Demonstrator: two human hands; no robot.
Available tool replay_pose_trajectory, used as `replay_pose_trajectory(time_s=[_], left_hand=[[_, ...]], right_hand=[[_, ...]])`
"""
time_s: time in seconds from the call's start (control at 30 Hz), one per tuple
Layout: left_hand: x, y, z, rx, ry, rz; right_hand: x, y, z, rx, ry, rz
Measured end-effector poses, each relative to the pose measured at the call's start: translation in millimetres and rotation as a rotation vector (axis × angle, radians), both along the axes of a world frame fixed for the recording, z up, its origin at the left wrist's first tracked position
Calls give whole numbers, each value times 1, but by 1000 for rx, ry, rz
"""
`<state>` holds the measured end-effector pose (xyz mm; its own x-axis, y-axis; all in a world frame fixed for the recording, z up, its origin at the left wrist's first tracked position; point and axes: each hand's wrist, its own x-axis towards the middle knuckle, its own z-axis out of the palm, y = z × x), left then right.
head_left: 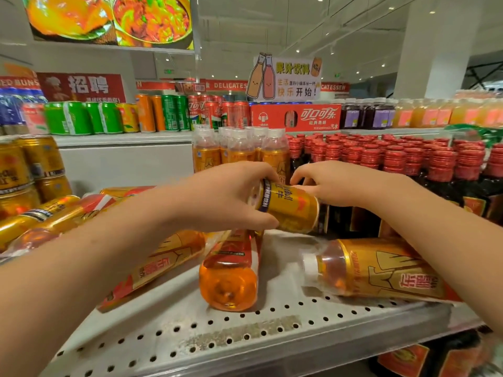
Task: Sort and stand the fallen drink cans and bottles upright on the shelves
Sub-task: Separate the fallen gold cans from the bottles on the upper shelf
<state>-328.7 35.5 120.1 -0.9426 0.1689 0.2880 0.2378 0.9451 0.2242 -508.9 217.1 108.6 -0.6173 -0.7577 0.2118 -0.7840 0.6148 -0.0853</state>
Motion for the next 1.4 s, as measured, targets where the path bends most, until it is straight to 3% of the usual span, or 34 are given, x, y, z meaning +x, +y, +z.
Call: replay_pose_trajectory(time_s=[0.2,0.37,0.53,0.67,0.87,1.1,1.4], left_hand=[[51,-39,-4,197,139,101],[73,-47,-18,303,178,170],[94,-43,-25,344,234,200],[121,-45,-28,379,301,266],[182,-57,-48,422,387,385],[247,-73,-68,271,527,603],[279,-117,-85,35,449,634]], right_hand=[[1,-14,-19,197,4,5],[4,-19,-28,277,151,-22],[9,-13,-13,117,131,19],[25,-10,12,-42,223,70],[89,-35,25,-216,288,316],[177,-92,2,-245,312,538],[246,-126,-4,-162,289,599]])
